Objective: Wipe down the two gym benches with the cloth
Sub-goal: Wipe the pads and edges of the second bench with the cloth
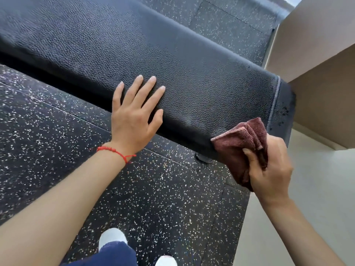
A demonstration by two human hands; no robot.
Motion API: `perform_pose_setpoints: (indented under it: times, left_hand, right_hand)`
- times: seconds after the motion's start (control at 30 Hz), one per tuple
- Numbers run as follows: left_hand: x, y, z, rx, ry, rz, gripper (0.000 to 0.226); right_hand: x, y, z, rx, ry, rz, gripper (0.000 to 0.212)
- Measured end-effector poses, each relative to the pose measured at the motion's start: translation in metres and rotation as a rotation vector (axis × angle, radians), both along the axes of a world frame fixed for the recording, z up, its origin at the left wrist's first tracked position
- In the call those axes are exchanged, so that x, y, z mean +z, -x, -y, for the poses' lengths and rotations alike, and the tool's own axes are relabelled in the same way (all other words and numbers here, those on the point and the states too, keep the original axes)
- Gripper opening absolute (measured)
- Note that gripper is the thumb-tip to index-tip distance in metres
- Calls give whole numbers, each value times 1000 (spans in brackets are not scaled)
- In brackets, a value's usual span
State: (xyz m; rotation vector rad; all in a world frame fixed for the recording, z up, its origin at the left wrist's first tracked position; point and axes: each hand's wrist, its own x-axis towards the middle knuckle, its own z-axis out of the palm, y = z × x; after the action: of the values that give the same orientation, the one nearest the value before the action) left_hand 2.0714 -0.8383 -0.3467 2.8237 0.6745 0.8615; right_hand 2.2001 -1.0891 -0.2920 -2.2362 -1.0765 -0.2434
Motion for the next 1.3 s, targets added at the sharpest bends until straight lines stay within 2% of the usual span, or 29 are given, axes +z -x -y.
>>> perform_pose_setpoints:
  times: [0.23, 0.47, 0.7, 0.87, 1.07, 1.17, 1.3]
  left_hand:
    - [-15, -8, 0, 46, -72, 158, 38]
    - [-23, -13, -1, 61, -136, 257, 36]
    - [-22, -12, -1, 71, -143, 230, 38]
    - [-16, -9, 1, 60, -96, 161, 41]
    - [-13, 0, -11, -31, -89, 131, 43]
    - [-11, 15, -31, -70, -79, 168, 41]
    - [-6, 46, -93, 42, -72, 183, 43]
  right_hand:
    - [-7, 4, -1, -86, -36, 50, 39]
    - [-24, 21, -8, -254, -205, 145, 40]
    - [-36, 43, -43, -408, -393, 228, 40]
    - [-37, 60, -87, -352, -362, 251, 38]
    - [-42, 60, -88, -359, -387, 272, 38]
    - [-44, 64, -94, -414, -425, 273, 40]
    - [-49, 74, -107, -540, -502, 276, 42]
